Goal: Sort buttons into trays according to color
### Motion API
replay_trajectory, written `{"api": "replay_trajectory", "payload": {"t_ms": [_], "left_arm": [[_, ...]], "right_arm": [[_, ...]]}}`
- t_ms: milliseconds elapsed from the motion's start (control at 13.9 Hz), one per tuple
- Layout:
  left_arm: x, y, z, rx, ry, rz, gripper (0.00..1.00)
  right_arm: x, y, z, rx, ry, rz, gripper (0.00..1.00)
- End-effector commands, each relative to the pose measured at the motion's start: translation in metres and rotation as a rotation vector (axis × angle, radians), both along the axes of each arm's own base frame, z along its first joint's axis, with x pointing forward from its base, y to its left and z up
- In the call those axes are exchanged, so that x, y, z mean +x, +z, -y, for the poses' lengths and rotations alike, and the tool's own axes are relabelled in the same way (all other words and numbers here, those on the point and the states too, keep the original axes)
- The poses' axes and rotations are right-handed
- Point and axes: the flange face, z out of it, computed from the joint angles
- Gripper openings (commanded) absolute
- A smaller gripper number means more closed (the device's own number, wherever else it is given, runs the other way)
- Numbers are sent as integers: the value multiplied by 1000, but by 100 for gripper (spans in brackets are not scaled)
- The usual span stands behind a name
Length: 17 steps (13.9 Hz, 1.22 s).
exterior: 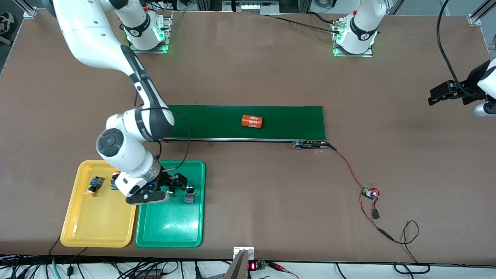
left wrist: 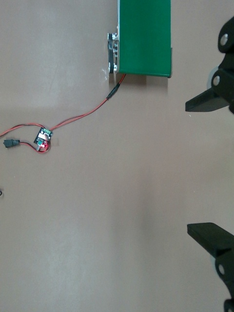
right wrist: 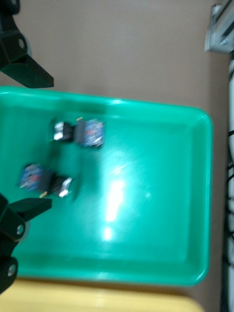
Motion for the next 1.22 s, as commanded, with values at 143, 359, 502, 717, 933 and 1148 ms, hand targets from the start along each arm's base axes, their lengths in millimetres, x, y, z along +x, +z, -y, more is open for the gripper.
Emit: {"api": "replay_trajectory", "payload": {"t_ms": [143,359,502,717,933,1148], "left_arm": [[-6,4,2,-13,70,-2,100],[-5,6,13,43,1,3,100],[-7,7,20,41,-13,-3,100],[-6,8,26,40,-21,5,100],[-6,8,19,32,-5,8,100],[-6,7,17,29,0,7,100]], "right_arm": [[-32,104,99,-80,142,-150,100],[-58,160,131,-131,141,-217,100],[-80,201,136,-194,144,-225,100],[-109,245,162,-200,105,-231,100],[-142,281,185,-201,60,-234,100],[-166,280,210,-180,6,-265,100]]}}
